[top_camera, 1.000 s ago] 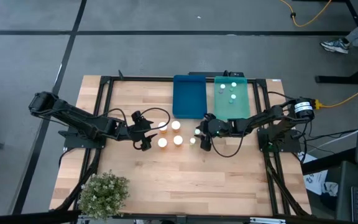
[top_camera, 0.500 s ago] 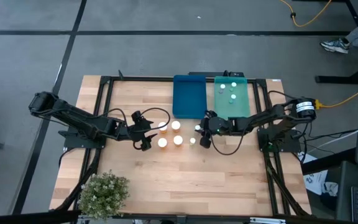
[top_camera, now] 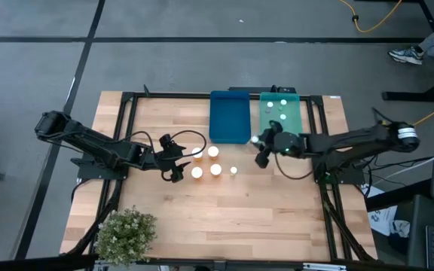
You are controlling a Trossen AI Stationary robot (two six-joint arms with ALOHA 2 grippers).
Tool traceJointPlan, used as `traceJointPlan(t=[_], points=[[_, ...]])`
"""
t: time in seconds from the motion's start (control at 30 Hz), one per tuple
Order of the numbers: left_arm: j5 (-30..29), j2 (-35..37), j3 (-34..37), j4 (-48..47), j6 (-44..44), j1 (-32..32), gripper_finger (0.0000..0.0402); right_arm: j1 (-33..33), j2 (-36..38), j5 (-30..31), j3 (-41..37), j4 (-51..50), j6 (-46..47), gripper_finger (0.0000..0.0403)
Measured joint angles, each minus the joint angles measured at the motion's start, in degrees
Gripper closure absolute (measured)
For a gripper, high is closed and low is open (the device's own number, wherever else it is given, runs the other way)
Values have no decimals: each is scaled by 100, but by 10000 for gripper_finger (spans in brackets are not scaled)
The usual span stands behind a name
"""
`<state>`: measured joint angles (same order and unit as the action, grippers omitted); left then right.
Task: Pick and place medicine bottles into bin by pill shape (circle, oval)
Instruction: Put the yellow pill bottle into the green transparent bin
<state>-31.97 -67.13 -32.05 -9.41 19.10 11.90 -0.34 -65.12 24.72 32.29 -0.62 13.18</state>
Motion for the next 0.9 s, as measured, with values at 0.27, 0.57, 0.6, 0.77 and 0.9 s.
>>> traceJointPlan(t=[0.27, 0.57, 0.6, 0.77, 0.9], points=[[0, 1, 0, 0, -12, 2, 124, -179, 842, 2011, 0, -915, 53, 309], [0, 1, 0, 2, -16, 1, 124, -1379, 605, 1265, -157, -1507, 615, 310], [0, 0, 0, 1, -16, 2, 124, -1521, 543, 1209, -216, -1445, 620, 310], [0, 0, 0, 2, -19, 0, 124, -2255, 248, 261, -776, -362, 606, 310], [0, 1, 0, 1, -19, 0, 124, -2570, 20, 109, -1218, 571, 616, 310]])
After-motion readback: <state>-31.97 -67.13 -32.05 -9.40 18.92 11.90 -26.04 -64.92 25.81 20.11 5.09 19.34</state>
